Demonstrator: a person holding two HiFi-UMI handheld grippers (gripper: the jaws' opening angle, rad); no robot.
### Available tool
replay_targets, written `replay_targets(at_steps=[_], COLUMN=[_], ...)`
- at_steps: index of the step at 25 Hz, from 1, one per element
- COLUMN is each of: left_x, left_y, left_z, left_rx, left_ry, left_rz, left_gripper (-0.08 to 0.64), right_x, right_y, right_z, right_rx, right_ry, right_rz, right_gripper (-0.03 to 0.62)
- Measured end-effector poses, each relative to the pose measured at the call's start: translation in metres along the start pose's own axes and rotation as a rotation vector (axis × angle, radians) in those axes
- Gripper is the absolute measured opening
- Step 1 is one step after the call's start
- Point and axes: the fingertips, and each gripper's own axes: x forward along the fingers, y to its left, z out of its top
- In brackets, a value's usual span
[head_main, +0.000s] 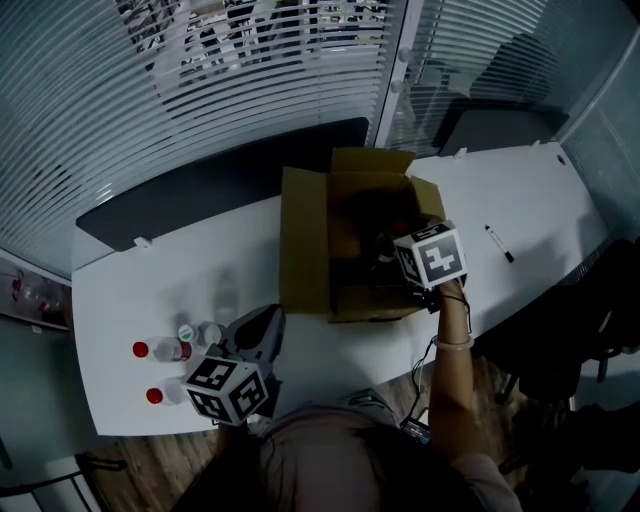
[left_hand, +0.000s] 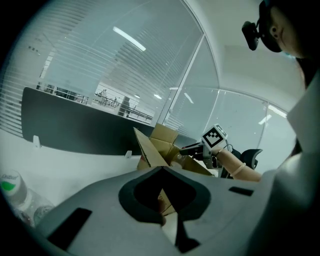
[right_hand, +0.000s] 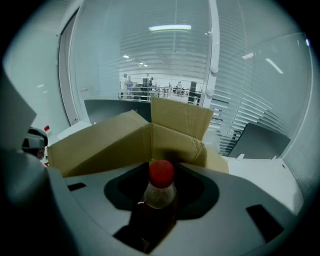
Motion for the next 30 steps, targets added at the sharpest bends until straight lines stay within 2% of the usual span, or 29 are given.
replay_targets(at_steps=[13, 23, 30], left_x=[-0.030, -0.062, -0.079], left_y=[-0.007, -0.010, -0.015], left_z=[0.002, -0.001, -0.008], left_rx=[0.015, 0.020, 0.029], left_ry=[-0.030, -0.036, -0.036], left_rz=[0.019, 0.015, -0.020], left_gripper=[0.008, 0.008, 0.008], right_x=[-0.055, -0.131, -0.177], right_y=[0.017, 0.050, 0.063], right_z=[0.030, 0.067, 0.073], right_rx=[-0.037, -0.030, -0.052], right_ry=[-0.134, -0.342, -0.430], right_rz=[-0.029, -0.045, -0.094], right_gripper=[0.176, 0.176, 0.176])
